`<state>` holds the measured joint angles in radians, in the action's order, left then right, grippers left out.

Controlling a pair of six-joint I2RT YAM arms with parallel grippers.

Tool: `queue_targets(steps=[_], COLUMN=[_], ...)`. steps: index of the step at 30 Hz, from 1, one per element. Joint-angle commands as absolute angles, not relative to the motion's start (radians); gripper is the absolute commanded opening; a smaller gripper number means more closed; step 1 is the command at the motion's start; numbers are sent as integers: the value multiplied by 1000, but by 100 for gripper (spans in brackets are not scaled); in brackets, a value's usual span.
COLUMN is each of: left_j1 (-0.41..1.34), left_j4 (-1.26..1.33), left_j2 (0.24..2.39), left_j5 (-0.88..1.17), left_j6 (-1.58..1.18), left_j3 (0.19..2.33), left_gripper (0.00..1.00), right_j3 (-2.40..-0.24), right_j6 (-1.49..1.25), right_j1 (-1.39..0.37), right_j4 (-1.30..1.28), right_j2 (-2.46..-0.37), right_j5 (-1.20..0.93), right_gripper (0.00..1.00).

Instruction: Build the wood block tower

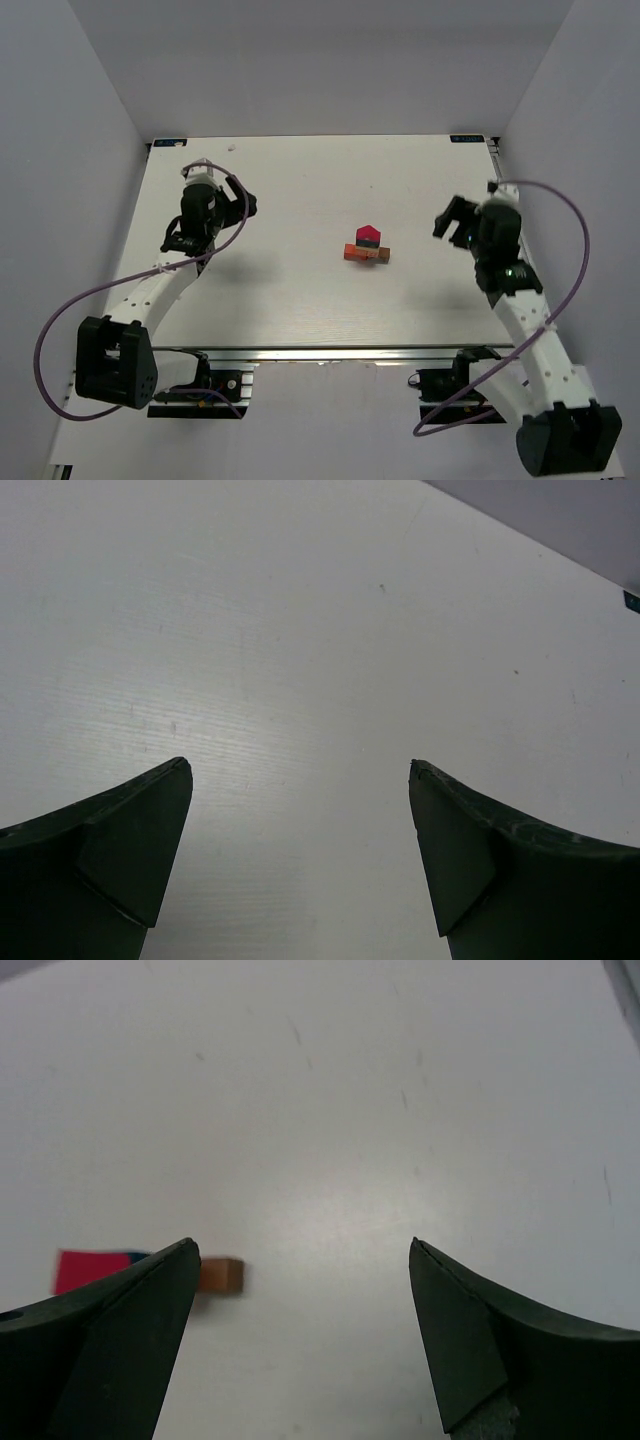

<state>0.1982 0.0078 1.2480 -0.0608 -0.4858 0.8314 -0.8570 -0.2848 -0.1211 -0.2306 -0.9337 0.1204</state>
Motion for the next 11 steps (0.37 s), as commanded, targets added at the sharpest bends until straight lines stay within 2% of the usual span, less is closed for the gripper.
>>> queue_targets(steps=[1,3,6,11], left_j1=[192,192,190,190], left_j4=[-21,-50,-126,-98], left_j2=[1207,1193,1161,1057], left_j5=[-112,-133,-190,-210], left_j6=[-551,-554,-557,-551], left_j3=[766,742,749,715], left_gripper=[98,98,98,98], right_j3=[-645,-584,-633,-630], right_j6=[-506,-548,-557,-540], right_j1=[-127,-129,-127,-129], right_j4=[-180,-172,-224,-221], right_j2=[-735,-633,-574,-574], right_j5=[319,380,411,437], right_gripper=[89,89,89,89])
